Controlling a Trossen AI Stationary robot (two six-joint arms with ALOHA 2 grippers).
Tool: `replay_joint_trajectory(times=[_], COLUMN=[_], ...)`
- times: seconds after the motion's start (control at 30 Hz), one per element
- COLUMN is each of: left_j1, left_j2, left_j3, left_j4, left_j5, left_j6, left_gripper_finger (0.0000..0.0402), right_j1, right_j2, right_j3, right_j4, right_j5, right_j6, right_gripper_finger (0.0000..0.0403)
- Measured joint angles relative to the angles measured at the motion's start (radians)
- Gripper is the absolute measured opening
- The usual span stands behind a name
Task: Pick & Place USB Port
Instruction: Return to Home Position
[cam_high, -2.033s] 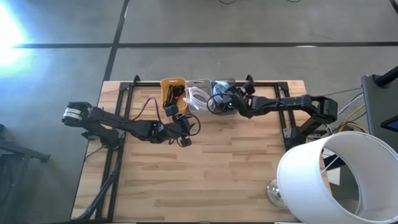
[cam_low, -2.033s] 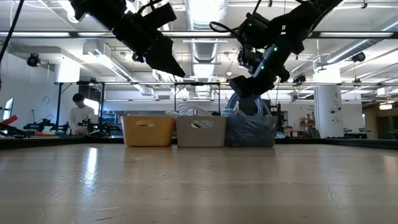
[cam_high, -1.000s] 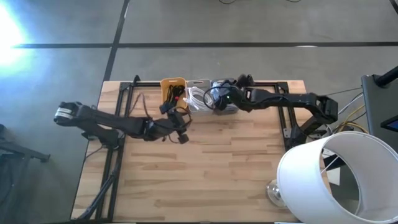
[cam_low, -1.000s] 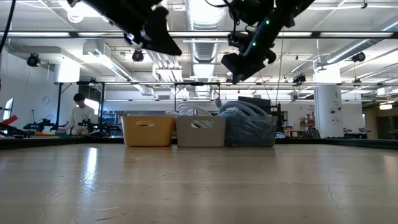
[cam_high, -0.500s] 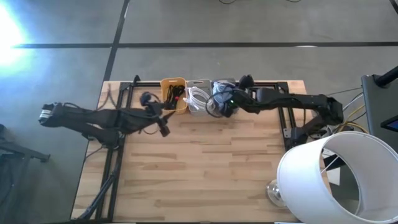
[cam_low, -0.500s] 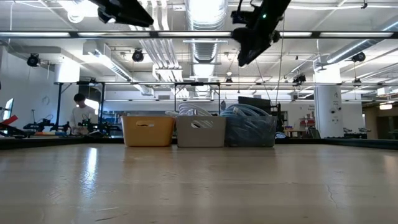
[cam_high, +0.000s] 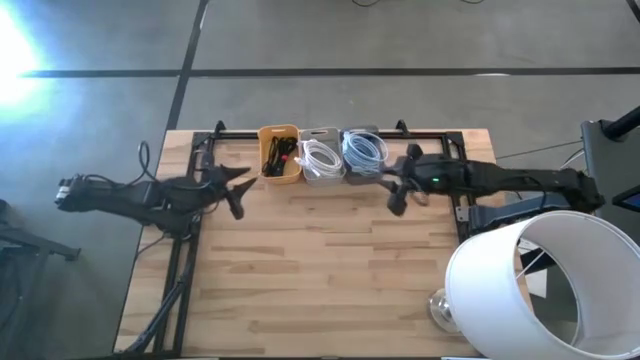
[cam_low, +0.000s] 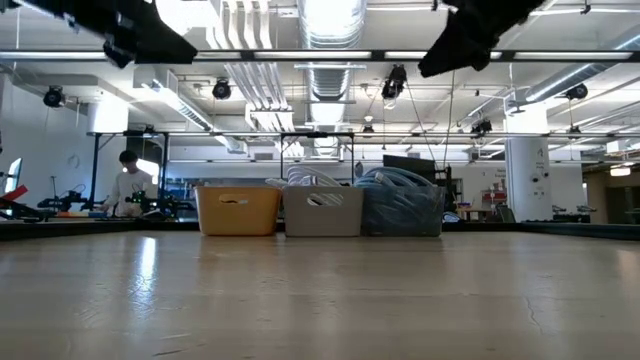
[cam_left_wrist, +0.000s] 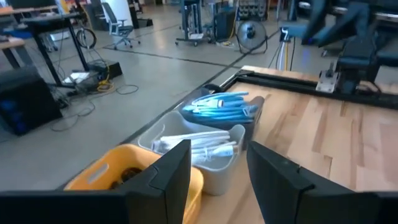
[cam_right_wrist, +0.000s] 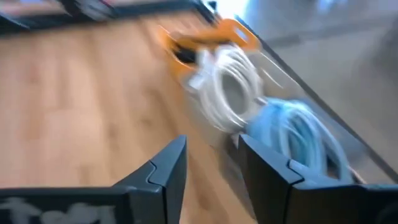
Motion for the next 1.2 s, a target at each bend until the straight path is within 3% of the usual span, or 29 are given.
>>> replay_joint_trajectory(times=[0.17,0.33,0.83,1.2], left_j1=[0.0,0.0,0.0,0.0], left_j2=[-0.109,-0.2,-0.428,-0.56], left_j3=[-0.134,-0.213,-0.333,-0.435], left_j4=[0.141,0.223,0.221,0.232], left_j5=[0.001,0.002,0.037,0.057], left_j6=[-0.024,0.021,0.073,0.083], left_gripper_finger=[0.0161,0.0161,0.0161,0.0161], right_j1=[-0.001,-0.002,-0.002,-0.002], right_j2=[-0.173,-0.317,-0.703,-0.995], right_j3=[-0.2,-0.32,-0.598,-0.722], right_j4=[0.26,0.338,0.457,0.457], right_j5=[-0.165,-0.243,-0.247,-0.273], right_j6=[-0.073,-0.119,-0.123,-0.124], right_gripper_finger=[0.0125,0.0113,0.0086,0.0069])
